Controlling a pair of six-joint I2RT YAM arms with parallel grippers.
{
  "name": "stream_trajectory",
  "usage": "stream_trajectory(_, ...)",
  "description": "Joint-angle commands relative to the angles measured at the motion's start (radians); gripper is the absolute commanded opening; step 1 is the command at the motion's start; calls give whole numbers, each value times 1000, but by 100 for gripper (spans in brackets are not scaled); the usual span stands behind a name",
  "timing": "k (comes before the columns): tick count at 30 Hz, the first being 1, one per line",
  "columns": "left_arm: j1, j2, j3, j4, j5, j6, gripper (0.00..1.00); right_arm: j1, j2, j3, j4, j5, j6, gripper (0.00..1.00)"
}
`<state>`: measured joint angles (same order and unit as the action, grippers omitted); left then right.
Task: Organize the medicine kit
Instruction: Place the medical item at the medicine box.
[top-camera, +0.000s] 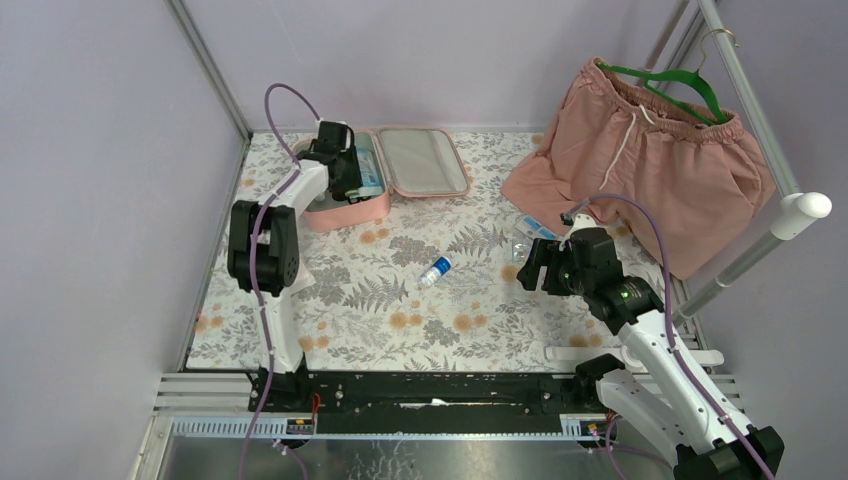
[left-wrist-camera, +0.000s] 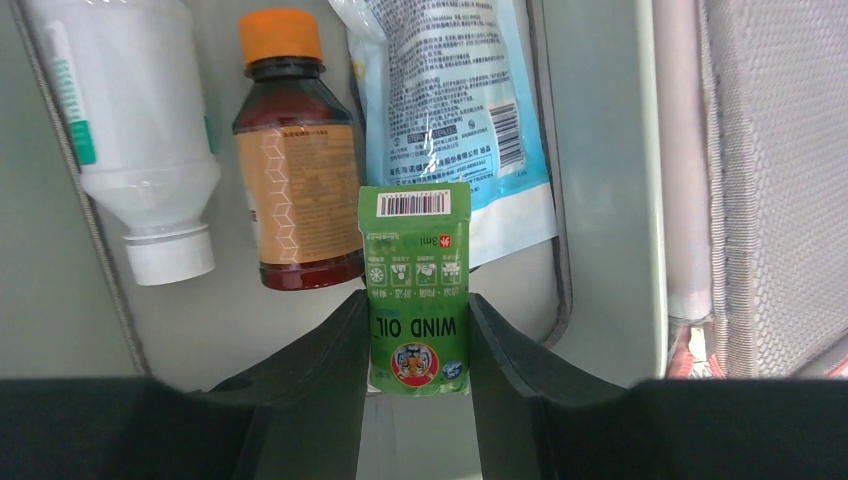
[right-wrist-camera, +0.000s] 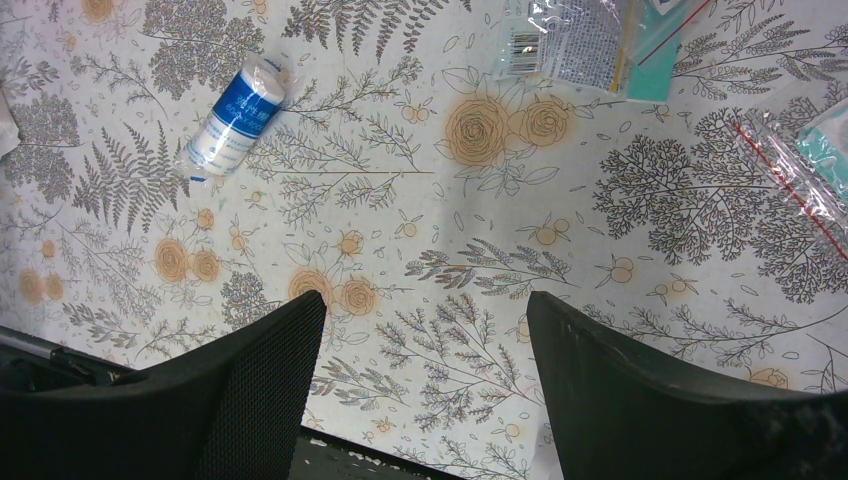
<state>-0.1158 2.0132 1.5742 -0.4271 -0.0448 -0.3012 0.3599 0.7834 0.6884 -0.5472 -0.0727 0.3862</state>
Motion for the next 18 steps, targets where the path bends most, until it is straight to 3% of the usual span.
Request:
stream_trajectory(1, 7, 3, -7, -8, 17, 14, 46, 5, -10, 2, 15, 1, -11, 83)
stream_trajectory(9, 5, -89, -16, -21, 11, 15, 60, 5, -46, 5, 5, 66, 7, 83)
stream_trajectory(18, -42, -331, -120, -91, 90, -12, 63, 3, 20, 48, -21, 123, -3, 84)
